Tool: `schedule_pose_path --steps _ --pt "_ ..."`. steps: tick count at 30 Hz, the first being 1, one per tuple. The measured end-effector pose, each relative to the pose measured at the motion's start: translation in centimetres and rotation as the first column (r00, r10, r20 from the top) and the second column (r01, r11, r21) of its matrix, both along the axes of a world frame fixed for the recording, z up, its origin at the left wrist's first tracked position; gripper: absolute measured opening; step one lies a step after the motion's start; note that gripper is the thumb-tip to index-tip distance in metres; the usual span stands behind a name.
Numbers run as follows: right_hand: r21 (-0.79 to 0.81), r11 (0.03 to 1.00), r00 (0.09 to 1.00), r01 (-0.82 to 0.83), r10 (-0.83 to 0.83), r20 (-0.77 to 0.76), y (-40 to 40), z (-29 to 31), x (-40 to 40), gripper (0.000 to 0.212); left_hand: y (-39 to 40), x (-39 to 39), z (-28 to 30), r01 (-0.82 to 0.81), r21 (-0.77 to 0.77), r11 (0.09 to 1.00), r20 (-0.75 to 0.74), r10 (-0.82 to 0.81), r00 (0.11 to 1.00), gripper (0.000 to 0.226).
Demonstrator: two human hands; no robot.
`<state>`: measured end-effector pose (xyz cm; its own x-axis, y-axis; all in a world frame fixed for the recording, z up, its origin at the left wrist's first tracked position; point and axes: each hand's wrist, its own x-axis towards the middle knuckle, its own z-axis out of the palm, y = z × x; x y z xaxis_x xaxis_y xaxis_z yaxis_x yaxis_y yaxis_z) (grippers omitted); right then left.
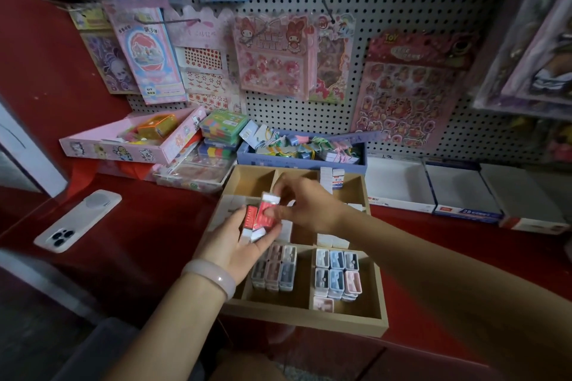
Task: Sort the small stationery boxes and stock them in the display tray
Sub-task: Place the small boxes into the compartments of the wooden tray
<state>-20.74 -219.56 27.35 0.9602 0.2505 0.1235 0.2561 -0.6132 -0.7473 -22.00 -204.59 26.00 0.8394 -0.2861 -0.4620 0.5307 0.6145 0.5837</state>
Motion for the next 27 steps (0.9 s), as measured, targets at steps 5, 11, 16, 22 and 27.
schedule_pose_path --steps 5,11,16,22,27 --pt "0.231 0.919 0.947 0.319 -0.299 -0.115 -2.7 0.6 0.6 0.017 -0.5 -0.1 -0.1 -0.016 0.001 1.000 -0.135 0.016 0.991 0.015" --pt "-0.295 0.886 0.927 0.359 -0.375 0.000 -5.2 -1.1 1.9 0.021 0.9 0.6 -0.7 -0.058 -0.010 0.998 -0.151 0.056 0.987 0.016" --pt "-0.531 0.819 0.969 0.217 -0.247 0.015 -3.4 -3.4 2.5 0.017 2.0 0.6 -0.2 -0.099 -0.002 0.995 -0.124 0.098 0.987 0.019" --pt "-0.730 0.626 0.960 0.274 -0.215 0.177 -2.5 -4.7 2.8 0.030 3.2 0.8 -0.5 -0.097 -0.006 0.995 -0.130 0.095 0.987 0.024" --pt "-0.763 0.576 0.953 0.292 -0.244 0.181 -1.8 -5.2 3.2 0.036 3.5 0.6 -0.7 -0.081 -0.017 0.997 -0.133 0.078 0.988 0.030"
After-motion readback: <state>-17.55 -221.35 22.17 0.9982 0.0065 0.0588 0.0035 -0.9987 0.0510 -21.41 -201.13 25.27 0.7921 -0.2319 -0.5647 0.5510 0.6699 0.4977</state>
